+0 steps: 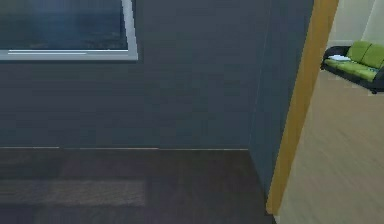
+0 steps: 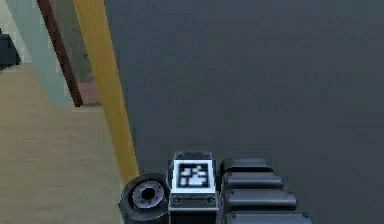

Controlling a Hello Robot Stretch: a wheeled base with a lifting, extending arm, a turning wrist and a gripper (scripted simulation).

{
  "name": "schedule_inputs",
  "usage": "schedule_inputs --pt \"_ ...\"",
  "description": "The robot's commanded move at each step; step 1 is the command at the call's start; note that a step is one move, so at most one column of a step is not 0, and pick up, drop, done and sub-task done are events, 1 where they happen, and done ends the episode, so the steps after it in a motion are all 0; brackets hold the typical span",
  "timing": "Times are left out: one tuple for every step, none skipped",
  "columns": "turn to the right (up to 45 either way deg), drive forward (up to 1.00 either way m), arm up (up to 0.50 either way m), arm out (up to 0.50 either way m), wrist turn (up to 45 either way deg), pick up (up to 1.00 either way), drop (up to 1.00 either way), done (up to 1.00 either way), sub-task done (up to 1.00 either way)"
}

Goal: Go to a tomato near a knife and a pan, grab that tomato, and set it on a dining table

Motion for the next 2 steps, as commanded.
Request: schedule_inputs --pt "0.0 0.50 0.00 0.00 0.0 0.00 0.00 0.00 0.00" --pt "-45.0 0.00 0.00 0.00 0.0 0.00 0.00 0.00 0.00"
